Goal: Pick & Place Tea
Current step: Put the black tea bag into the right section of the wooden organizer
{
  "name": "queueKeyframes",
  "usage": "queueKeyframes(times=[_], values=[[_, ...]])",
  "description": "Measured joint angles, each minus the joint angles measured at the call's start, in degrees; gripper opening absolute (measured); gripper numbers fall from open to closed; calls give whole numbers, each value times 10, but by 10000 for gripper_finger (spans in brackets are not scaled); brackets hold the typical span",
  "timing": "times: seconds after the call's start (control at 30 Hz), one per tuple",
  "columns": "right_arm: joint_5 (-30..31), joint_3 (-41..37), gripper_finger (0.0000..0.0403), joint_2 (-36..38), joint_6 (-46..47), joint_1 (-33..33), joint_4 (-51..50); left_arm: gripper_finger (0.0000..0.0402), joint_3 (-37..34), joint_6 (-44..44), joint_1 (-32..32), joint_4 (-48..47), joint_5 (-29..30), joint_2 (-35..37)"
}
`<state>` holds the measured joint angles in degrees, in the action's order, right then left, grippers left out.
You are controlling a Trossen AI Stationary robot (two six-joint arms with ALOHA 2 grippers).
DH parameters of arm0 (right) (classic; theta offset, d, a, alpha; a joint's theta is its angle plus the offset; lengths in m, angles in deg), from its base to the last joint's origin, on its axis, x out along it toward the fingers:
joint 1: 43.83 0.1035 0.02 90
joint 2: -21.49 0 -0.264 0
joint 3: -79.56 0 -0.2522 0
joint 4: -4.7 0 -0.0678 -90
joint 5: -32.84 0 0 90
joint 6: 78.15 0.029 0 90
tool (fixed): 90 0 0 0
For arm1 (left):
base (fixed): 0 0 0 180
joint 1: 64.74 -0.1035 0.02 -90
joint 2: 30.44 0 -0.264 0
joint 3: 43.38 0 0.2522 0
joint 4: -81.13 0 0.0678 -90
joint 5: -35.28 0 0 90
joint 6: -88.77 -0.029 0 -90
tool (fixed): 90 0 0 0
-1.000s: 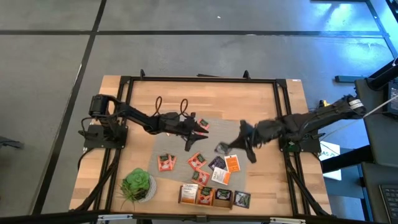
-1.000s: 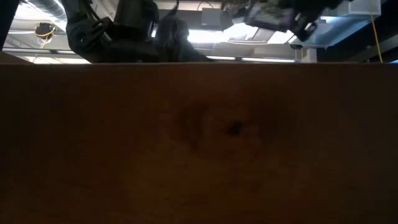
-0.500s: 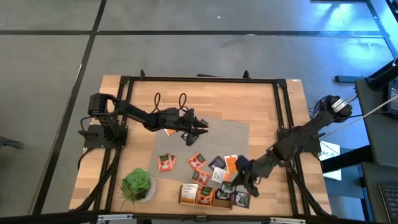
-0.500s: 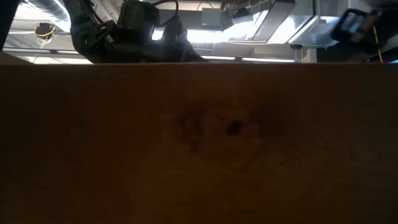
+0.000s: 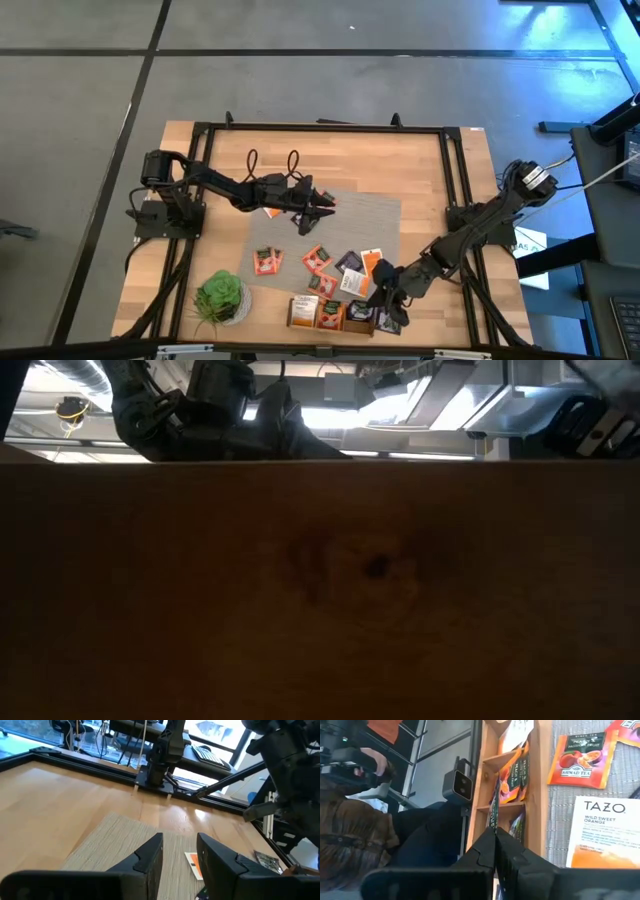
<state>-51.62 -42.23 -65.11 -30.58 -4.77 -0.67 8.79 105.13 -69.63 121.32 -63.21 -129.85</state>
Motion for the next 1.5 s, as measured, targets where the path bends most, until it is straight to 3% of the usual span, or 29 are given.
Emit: queueKeyframes(times=[1.5], values=[[-2, 0, 26, -4, -43, 0, -10, 115, 0, -6, 0, -2, 0, 0]])
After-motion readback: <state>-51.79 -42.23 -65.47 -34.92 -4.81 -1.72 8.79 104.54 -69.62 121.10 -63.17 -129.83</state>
